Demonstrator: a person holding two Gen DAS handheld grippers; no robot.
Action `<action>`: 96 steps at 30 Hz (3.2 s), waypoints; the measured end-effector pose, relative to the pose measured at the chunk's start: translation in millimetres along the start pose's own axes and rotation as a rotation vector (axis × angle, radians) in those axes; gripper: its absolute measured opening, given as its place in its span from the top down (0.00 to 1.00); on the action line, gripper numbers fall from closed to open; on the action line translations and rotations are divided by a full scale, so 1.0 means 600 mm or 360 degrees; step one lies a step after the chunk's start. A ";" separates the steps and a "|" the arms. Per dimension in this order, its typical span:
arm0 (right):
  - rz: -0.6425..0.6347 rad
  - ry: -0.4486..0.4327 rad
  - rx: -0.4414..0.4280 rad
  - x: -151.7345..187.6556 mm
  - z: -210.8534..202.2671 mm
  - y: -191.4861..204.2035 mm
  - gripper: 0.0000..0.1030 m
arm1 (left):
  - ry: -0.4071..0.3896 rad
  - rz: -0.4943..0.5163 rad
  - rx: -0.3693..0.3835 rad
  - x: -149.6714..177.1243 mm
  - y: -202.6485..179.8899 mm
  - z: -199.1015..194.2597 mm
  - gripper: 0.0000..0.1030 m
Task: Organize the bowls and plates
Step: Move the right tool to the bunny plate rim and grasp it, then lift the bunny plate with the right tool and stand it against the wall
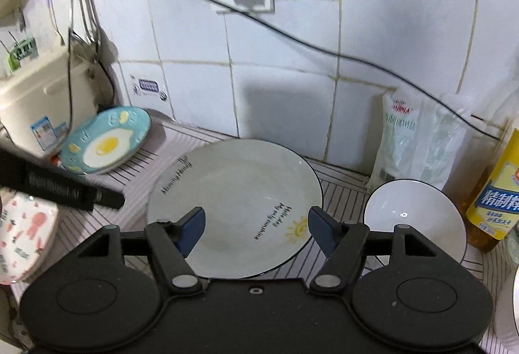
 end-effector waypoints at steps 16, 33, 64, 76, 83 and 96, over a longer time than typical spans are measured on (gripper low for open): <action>0.0093 -0.0154 -0.0194 -0.002 -0.128 0.099 0.26 | -0.0120 -0.0158 -0.0061 0.117 0.120 -0.118 0.40; 0.0012 -0.0206 -0.0317 0.050 -0.198 0.267 0.08 | -0.0218 -0.0305 -0.0103 0.242 0.236 -0.180 0.27; 0.0317 0.0061 -0.0545 0.161 0.050 0.374 0.18 | -0.0187 -0.0327 -0.0178 0.299 0.353 -0.014 0.18; 0.0394 0.0187 -0.0565 0.164 0.104 0.382 0.66 | -0.0064 -0.0334 -0.0090 0.285 0.383 0.024 0.37; 0.0434 0.0217 -0.0558 0.167 0.110 0.388 0.81 | -0.0033 -0.0377 -0.0047 0.288 0.401 0.041 0.47; 0.0562 0.0264 -0.0649 0.166 0.127 0.374 0.81 | -0.0076 -0.0540 -0.0016 0.287 0.414 0.043 0.65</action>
Point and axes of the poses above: each gripper's, at about its wrist camera, not at the fingertips, and z roughly the way its jaws point, y to its left, x to its underside, the point moved 3 cm from there along z, roughly the way its jaws point, and after that the axes turned 3 degrees about -x, right-handed, at the moved point
